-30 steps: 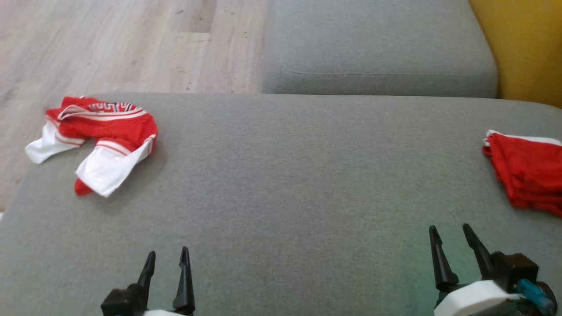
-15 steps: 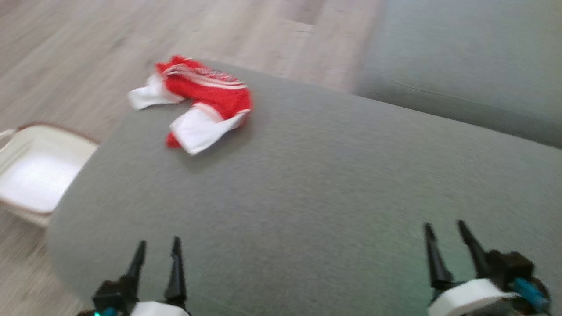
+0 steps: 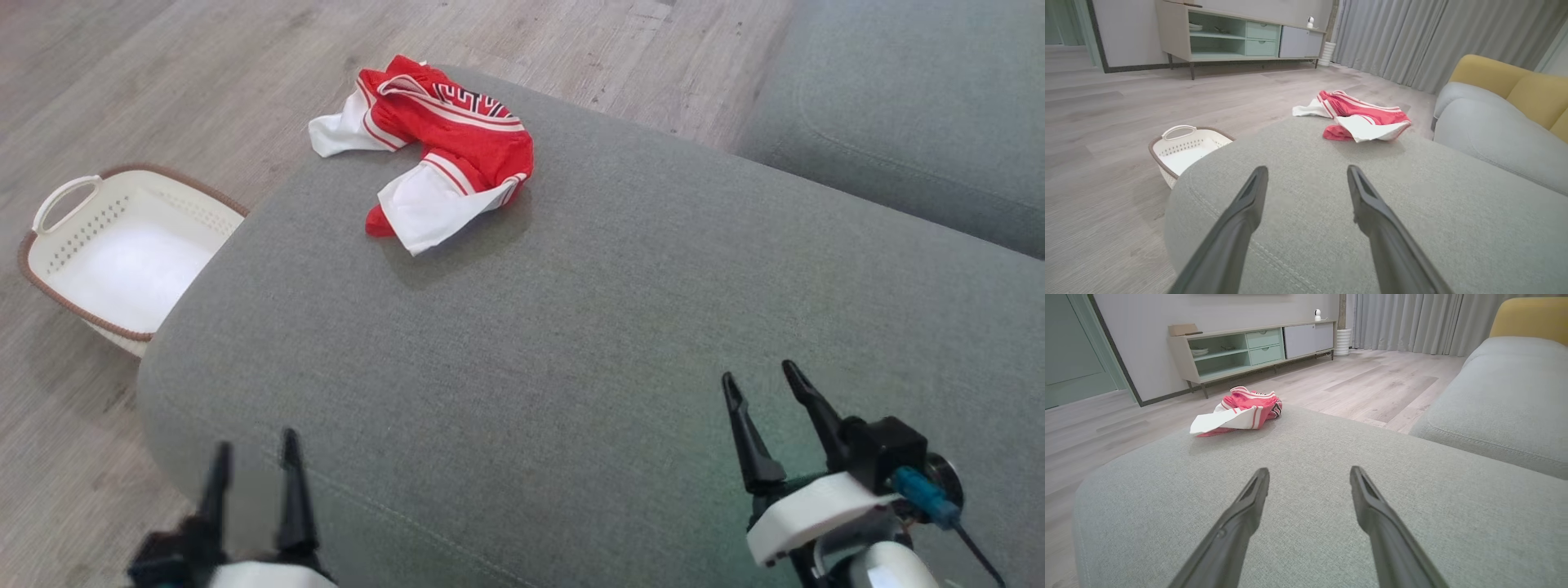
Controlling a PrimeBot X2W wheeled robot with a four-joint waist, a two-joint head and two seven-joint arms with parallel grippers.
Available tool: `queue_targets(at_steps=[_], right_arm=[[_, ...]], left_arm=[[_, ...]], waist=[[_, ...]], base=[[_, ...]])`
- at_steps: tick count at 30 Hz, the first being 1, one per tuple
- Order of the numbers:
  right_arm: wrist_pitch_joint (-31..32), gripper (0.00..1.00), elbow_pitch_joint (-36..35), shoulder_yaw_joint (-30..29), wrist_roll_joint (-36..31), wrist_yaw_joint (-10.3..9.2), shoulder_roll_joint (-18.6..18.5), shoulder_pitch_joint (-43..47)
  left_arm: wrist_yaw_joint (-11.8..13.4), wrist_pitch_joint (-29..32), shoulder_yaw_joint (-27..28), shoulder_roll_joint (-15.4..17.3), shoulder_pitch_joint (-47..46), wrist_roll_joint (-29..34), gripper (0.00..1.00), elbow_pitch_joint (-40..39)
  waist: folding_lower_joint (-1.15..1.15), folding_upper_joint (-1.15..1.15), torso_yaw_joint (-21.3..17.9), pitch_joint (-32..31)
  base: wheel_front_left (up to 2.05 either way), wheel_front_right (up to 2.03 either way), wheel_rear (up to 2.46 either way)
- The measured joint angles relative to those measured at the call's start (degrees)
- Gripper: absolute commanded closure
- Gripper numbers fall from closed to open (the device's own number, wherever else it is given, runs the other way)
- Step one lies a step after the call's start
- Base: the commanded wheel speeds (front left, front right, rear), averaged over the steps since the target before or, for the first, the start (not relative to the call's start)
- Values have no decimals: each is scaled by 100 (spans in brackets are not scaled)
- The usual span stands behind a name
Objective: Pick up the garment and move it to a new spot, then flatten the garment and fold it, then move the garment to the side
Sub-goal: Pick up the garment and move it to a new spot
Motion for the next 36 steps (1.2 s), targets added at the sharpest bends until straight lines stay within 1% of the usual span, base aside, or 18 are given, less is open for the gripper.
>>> queue_targets(at_steps=[2,3,5,8,10,12,14,16,17,18,19,20,21,22,24,28,32,36], right_arm=[[-44,0,-9,-58,-36,0,0,0],[-60,0,-26,-110,-35,0,0,2],[-93,0,-101,-215,-36,0,0,7],[-88,0,-253,-375,-123,0,0,17],[-7,0,-450,-455,-244,0,0,12],[123,0,-647,-487,-416,0,0,-19],[242,0,-802,-511,-569,1,-1,-105],[361,0,-970,-525,-725,0,-3,-265],[404,0,-1053,-522,-787,0,-4,-357],[449,0,-1131,-516,-832,0,-5,-453],[485,0,-1194,-509,-869,0,-7,-545],[533,0,-1258,-488,-906,0,-8,-627],[630,0,-1352,-445,-1001,0,-13,-732],[667,0,-1406,-432,-1047,0,-15,-762],[754,0,-1497,-394,-1140,0,-16,-816],[868,0,-1667,-377,-1279,0,-23,-847],[959,0,-1851,-403,-1346,0,-25,-916],[1043,0,-2048,-421,-1437,0,-29,-990]], left_arm=[[-1,0,190,41,-1,-32,0,-40],[-23,0,289,119,-1,-37,0,-86],[-45,25,452,355,-35,-37,0,-211],[-154,286,678,808,-285,-36,0,-419],[-248,485,838,1077,-726,-36,0,-550],[-377,665,1037,1277,-1358,-56,0,-610],[-510,880,1082,1483,-2036,-70,0,-595],[-669,1079,1082,1568,-2698,-82,0,-469],[-788,1173,1062,1570,-3004,-88,0,-367],[-996,1260,1005,1570,-3298,-94,0,-244],[-1154,1355,965,1556,-3567,-144,0,-59],[-1287,1401,877,1567,-3822,-120,0,160],[-1547,1557,716,1561,-4274,-49,0,595],[-1688,1621,642,1521,-4467,-86,0,798],[-1944,1803,530,1341,-4787,-232,0,1183],[-2461,2263,45,992,-5210,-285,0,1896],[-2727,2474,-243,664,-5416,-428,0,2464],[-2851,2643,-491,483,-5592,-486,0,2938]], waist=[[0,0,-6,-20],[0,0,-7,-27],[-1,0,-3,-28],[-2,0,8,36],[-1,0,-8,149],[-1,0,-69,300],[-1,0,-153,467],[0,0,-252,645],[0,0,-304,735],[0,0,-361,829],[0,0,-420,923],[0,0,-481,1017],[0,0,-606,1205],[0,0,-669,1300],[0,0,-787,1489],[1,0,-983,1882],[1,0,-1126,2253],[0,0,-1235,2567]], base=[[0,0,0],[0,0,0],[0,0,0],[0,0,0],[0,0,0],[0,0,0],[0,0,0],[0,0,0],[0,0,0],[0,0,0],[0,0,0],[0,0,0],[0,0,0],[0,0,0],[0,0,0],[0,0,0],[0,0,0],[0,0,0]])
